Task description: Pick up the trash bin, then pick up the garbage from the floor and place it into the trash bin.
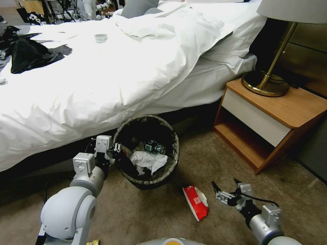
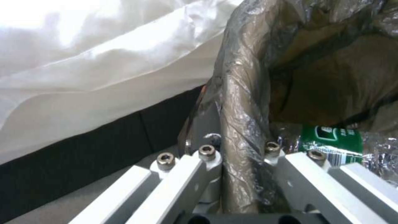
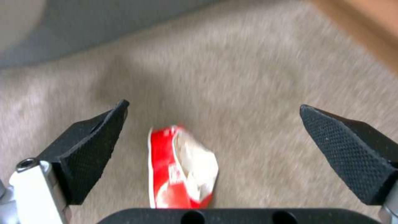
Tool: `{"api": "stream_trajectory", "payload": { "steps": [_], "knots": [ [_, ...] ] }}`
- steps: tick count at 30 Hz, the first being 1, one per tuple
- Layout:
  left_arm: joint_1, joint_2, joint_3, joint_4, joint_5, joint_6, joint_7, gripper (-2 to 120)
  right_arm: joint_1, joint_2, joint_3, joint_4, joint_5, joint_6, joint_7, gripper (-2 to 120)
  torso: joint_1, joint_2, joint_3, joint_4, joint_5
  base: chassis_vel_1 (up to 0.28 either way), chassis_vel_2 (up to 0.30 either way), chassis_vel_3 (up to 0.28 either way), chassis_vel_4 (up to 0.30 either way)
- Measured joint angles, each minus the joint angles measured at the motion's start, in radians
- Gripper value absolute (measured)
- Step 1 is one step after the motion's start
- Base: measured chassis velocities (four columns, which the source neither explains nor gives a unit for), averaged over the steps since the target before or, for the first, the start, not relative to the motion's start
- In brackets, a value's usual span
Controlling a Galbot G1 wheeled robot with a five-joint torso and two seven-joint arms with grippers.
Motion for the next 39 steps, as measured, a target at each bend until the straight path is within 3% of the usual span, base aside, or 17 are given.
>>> {"api": "stream_trajectory", "payload": {
  "steps": [16, 39],
  "knots": [
    [-0.003, -0.001, 0.000, 0.002, -0.002, 0.000, 0.000, 2, 0.197, -0.006, -0.074, -0.143, 0.085, -0.264, 0.001, 100, 0.000, 0.000, 0.000, 0.0001, -0.0002, 0.000, 0.000, 0.000, 0.000],
    [-0.017, 0.008, 0.029, 0.028, 0.001, -0.002, 0.006, 2, 0.314, 0.124, -0.142, -0.334, -0.008, -0.256, -0.004, 100, 0.000, 0.000, 0.000, 0.0001, -0.0001, 0.000, 0.000, 0.000, 0.000]
  ]
}}
